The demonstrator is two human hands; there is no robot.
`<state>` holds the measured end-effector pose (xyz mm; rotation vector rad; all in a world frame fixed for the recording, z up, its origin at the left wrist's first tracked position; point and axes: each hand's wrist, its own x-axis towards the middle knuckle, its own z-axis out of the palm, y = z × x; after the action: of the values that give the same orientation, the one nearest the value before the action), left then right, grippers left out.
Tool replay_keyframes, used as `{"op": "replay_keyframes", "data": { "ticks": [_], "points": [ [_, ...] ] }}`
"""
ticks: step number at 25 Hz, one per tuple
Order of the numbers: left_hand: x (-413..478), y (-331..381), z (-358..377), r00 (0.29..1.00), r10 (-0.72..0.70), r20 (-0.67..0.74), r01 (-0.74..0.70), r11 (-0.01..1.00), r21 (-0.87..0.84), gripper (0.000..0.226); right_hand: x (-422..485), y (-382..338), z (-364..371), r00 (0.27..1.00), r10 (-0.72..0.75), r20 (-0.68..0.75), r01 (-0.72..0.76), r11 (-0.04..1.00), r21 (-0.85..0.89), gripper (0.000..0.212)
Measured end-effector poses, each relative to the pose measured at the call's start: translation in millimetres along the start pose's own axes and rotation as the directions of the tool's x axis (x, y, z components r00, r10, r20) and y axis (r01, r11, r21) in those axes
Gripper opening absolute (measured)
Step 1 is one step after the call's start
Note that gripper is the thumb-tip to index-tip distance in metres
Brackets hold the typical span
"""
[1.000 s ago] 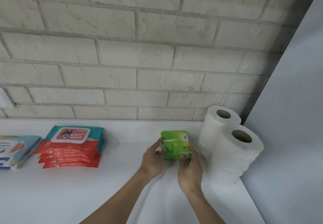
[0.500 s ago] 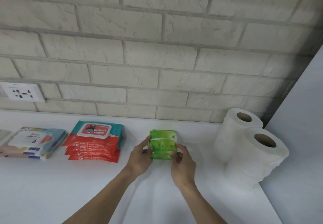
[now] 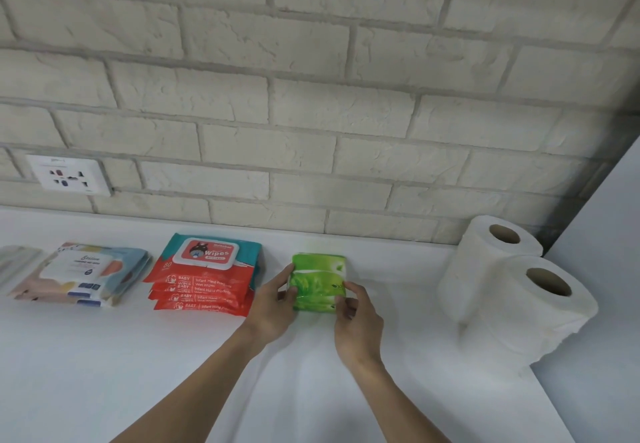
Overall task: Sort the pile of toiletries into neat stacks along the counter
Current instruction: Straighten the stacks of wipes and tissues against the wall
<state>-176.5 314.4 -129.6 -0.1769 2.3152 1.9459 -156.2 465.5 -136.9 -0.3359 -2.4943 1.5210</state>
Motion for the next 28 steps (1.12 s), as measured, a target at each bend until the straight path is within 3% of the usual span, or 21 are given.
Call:
{"op": "replay_keyframes", "data": {
  "ticks": [5,8,11,14,23,28],
  "points": [
    [-1.1,7.6,-2.0,1.000,-0.014,0.018,0.014,1.000,-0.015,0.048,-2.8,-7.0,-4.0,0.998,0.053,0.039,-0.055,0.997,0.052,0.024],
    [-7.4,15.4,-3.6,0.999,-0.017,-0.036,0.020,0.996,0.083,0.053,-9.2,-9.8,-14.9,0.994,0.089,0.056,-0.095,0.989,0.114,0.028],
    [-23.1,29.3,0.8,0.984,0.097,-0.150,-0.064,0.975,0.214,0.049,-18.2,-15.2,-36.5,0.997,0.079,0.018,-0.081,0.983,0.163,0.026],
    [-40.0,46.2,11.3,0.965,0.188,-0.183,-0.145,0.963,0.228,0.040,-29.3,-19.6,-62.6,0.996,0.083,-0.041,-0.071,0.972,0.225,0.022],
    [-91.1,86.6,96.3,0.966,0.259,0.017,-0.257,0.950,0.177,0.045,-75.8,-15.8,-151.7,0.985,0.102,-0.140,-0.056,0.952,0.300,0.023],
    [-105.0,93.0,134.6,0.968,0.213,0.132,-0.229,0.967,0.116,0.048,-86.7,0.2,-187.0,0.960,0.158,-0.232,-0.069,0.933,0.353,0.019]
  ]
}}
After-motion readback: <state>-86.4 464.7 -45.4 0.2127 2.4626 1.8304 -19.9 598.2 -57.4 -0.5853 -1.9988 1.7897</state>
